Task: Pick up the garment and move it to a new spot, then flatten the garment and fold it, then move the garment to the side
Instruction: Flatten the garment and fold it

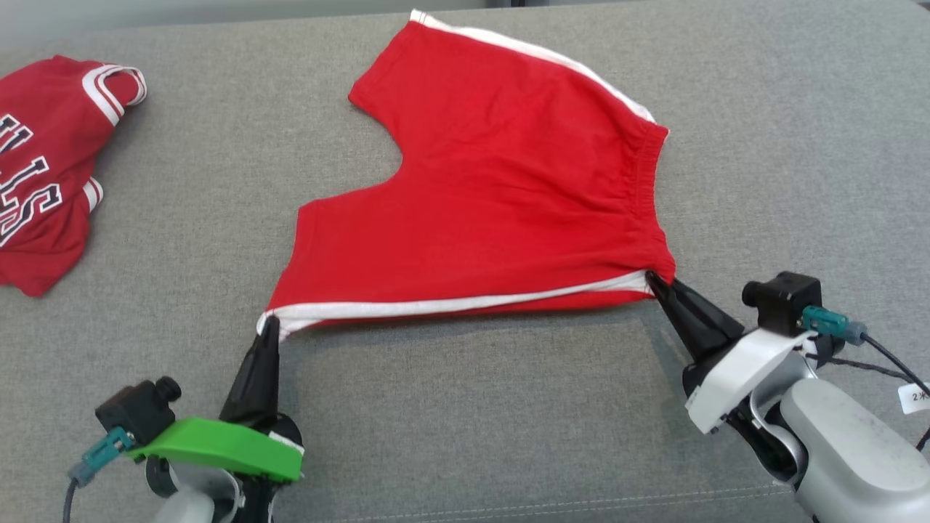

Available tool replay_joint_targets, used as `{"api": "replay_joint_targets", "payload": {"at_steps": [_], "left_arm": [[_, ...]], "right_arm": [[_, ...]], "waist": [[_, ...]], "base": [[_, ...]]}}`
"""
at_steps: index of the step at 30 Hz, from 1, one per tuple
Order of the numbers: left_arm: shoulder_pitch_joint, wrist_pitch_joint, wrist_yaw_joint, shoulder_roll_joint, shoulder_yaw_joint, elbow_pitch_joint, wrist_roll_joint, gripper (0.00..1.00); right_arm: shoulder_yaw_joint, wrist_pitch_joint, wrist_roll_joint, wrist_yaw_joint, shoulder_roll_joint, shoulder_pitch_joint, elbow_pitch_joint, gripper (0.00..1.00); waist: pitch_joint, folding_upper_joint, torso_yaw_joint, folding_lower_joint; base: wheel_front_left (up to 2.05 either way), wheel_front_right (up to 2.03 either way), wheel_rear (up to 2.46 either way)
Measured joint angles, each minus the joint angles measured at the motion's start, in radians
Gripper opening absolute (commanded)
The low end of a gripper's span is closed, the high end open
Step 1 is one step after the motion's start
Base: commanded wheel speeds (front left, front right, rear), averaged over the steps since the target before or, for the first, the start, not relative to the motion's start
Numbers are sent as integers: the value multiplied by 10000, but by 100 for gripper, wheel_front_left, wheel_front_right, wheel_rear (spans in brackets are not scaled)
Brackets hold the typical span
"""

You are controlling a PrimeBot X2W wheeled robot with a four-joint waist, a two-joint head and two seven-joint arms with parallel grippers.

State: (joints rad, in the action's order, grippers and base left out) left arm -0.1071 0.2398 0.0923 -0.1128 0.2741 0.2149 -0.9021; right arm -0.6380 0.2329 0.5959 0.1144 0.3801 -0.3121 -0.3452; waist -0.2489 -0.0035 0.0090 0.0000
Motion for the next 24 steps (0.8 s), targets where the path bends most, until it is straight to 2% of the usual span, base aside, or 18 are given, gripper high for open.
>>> {"api": "replay_joint_targets", "payload": {"at_steps": [11,22,23,24], "left_arm": [[1470,0,100,-31,623,506,274,0],[1568,-2,121,-54,997,1106,497,0],[1553,-4,121,-61,1049,1191,539,0],[1534,-15,121,-75,1106,1287,587,0]], "right_arm": [[63,134,-244,-17,-42,1435,-631,0],[-38,146,-585,-100,-376,1584,-1145,0],[-33,146,-606,-102,-401,1584,-1158,4],[-15,146,-612,-102,-426,1584,-1160,27]], "waist": [[1102,0,-239,0],[1452,0,-290,0],[1457,0,-290,0],[1461,0,-291,0]], "base": [[0,0,0],[0,0,0],[0,0,0],[0,0,0]]}}
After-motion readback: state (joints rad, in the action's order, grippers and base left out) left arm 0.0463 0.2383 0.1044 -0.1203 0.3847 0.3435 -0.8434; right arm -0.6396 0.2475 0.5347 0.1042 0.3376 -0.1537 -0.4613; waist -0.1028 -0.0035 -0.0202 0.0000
